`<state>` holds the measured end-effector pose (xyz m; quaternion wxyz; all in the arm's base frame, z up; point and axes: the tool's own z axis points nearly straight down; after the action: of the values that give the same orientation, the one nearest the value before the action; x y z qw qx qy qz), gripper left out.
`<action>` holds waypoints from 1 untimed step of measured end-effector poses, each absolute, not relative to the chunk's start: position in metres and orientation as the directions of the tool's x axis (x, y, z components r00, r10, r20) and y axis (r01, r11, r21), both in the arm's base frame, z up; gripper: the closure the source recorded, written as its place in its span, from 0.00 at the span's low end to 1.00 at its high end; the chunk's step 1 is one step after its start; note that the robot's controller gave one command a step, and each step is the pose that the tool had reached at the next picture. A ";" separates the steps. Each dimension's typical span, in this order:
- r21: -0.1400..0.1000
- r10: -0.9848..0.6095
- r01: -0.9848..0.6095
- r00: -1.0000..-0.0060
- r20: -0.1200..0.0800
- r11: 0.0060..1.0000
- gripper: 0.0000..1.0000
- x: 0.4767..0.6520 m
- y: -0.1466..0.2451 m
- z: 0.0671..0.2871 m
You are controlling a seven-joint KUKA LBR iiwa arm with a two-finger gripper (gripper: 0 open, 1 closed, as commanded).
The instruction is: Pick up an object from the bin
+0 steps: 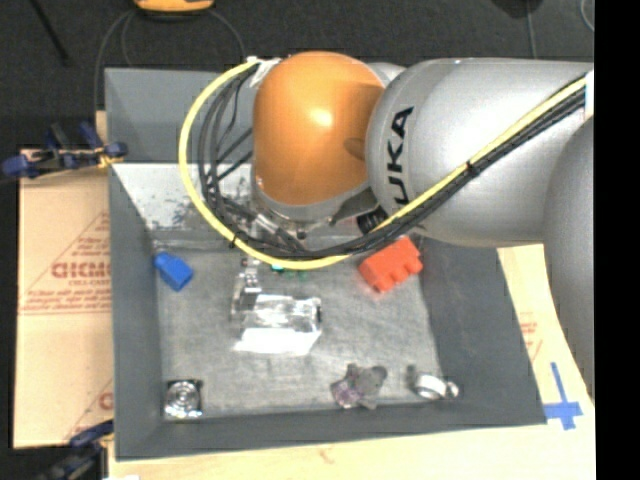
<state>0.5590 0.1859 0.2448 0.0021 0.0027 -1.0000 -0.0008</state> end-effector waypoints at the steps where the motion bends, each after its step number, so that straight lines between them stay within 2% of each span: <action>1: -0.004 -0.090 -0.090 -0.996 0.006 0.996 0.00 0.532 0.069 0.148</action>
Offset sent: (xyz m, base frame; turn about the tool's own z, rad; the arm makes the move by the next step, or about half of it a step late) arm -0.0262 -0.1105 -0.0929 -0.0930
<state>0.5317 0.0686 0.1481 0.0031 0.0452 -0.9990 0.0022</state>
